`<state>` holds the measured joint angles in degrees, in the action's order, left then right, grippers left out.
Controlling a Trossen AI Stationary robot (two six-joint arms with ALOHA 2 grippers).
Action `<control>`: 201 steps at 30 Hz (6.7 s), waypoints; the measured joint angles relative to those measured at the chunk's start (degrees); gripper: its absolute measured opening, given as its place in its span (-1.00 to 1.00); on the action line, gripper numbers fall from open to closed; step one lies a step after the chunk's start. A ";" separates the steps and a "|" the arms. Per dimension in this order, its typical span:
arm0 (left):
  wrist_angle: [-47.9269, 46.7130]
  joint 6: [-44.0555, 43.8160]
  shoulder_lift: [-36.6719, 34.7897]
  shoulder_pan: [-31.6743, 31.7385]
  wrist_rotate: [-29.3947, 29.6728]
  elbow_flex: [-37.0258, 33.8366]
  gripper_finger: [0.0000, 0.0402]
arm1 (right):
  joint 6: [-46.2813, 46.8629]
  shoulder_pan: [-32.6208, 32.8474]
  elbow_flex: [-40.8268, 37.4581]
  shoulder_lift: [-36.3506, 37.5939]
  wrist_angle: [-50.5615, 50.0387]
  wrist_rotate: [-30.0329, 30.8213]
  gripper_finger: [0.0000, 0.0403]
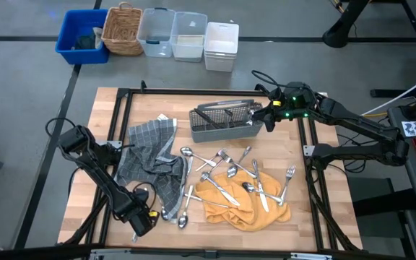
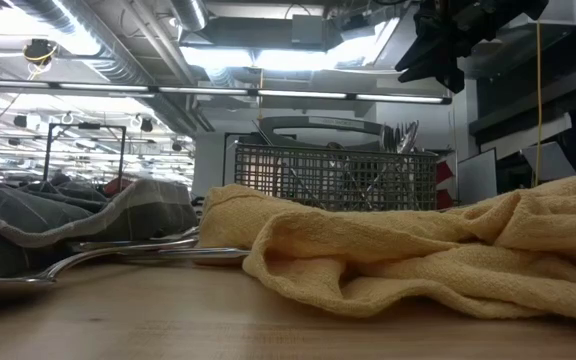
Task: Sort silverware
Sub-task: Put the silver knife into the gray utensil holder, then put the silver spoon into the gray utensil holder
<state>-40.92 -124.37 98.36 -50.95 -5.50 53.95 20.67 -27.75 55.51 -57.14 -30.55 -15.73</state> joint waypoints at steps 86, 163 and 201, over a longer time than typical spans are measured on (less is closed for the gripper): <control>-6.35 3.42 -22.62 11.74 38.76 -0.13 -0.86 | -0.15 0.02 0.00 0.00 0.46 0.02 -0.50; 71.49 112.59 0.68 51.98 45.07 -0.09 -0.36 | 3.43 0.02 0.00 0.00 0.36 -4.15 -0.50; 36.38 91.39 -18.12 47.86 28.33 -0.09 -0.42 | 29.24 45.07 -3.05 -3.43 -17.15 11.67 -0.50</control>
<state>-4.54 -32.99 80.24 -3.09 22.83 53.87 49.91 17.33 52.46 -60.57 -47.69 -4.05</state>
